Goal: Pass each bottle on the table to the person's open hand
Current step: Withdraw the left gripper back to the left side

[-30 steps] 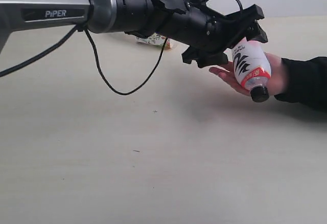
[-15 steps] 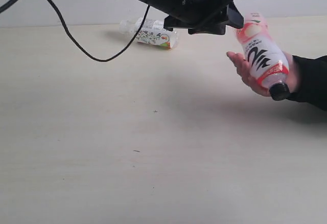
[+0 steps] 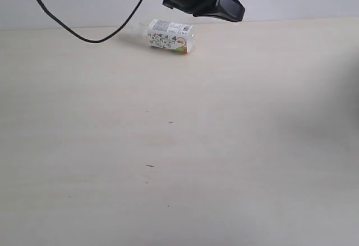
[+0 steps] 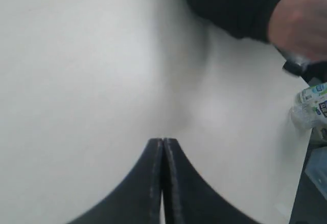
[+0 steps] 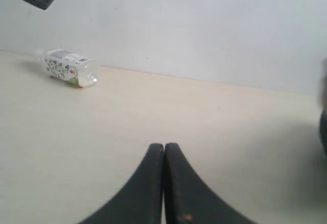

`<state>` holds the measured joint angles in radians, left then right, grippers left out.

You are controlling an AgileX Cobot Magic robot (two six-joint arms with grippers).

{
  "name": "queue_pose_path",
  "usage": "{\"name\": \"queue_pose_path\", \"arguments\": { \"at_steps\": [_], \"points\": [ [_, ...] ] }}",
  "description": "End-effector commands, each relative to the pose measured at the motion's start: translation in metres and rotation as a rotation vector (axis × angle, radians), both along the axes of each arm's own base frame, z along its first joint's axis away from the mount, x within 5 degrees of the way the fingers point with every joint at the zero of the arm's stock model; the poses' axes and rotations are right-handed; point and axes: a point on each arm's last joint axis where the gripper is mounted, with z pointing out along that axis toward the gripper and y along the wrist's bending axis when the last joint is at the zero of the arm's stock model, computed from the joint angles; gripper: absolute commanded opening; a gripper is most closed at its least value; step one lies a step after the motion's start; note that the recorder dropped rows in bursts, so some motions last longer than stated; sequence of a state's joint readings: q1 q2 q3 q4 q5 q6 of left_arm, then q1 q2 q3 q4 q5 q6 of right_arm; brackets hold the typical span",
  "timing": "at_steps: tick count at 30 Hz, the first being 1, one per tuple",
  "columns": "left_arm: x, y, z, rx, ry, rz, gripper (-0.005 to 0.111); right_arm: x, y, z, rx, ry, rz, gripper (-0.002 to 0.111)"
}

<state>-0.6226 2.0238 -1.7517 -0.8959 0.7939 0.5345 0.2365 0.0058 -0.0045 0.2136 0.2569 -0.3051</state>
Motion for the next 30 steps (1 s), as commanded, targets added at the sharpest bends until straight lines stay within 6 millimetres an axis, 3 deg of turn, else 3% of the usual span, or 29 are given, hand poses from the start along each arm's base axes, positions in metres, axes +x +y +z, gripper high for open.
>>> {"name": "queue_pose_path", "arguments": {
  "at_steps": [1, 9, 17, 19, 30],
  "points": [
    [0.003, 0.013, 0.006, 0.021, -0.036, -0.061, 0.0, 0.0, 0.0, 0.0, -0.002, -0.014, -0.006, 0.0],
    [0.004, 0.041, -0.009, 0.074, -0.075, -0.085, 0.0, 0.0, 0.0, 0.0, -0.002, -0.014, -0.006, 0.0],
    [-0.01, 0.096, -0.012, 0.149, -0.276, 0.004, 0.0, 0.0, 0.0, 0.0, -0.002, -0.014, -0.006, 0.0],
    [-0.01, 0.102, -0.018, 0.18, -0.345, 0.043, 0.0, 0.0, 0.0, 0.0, -0.002, -0.014, -0.006, 0.0],
    [-0.009, 0.103, -0.017, 0.16, -0.346, 0.08, 0.0, 0.0, 0.0, 0.0, -0.002, -0.014, -0.006, 0.0]
  ]
}}
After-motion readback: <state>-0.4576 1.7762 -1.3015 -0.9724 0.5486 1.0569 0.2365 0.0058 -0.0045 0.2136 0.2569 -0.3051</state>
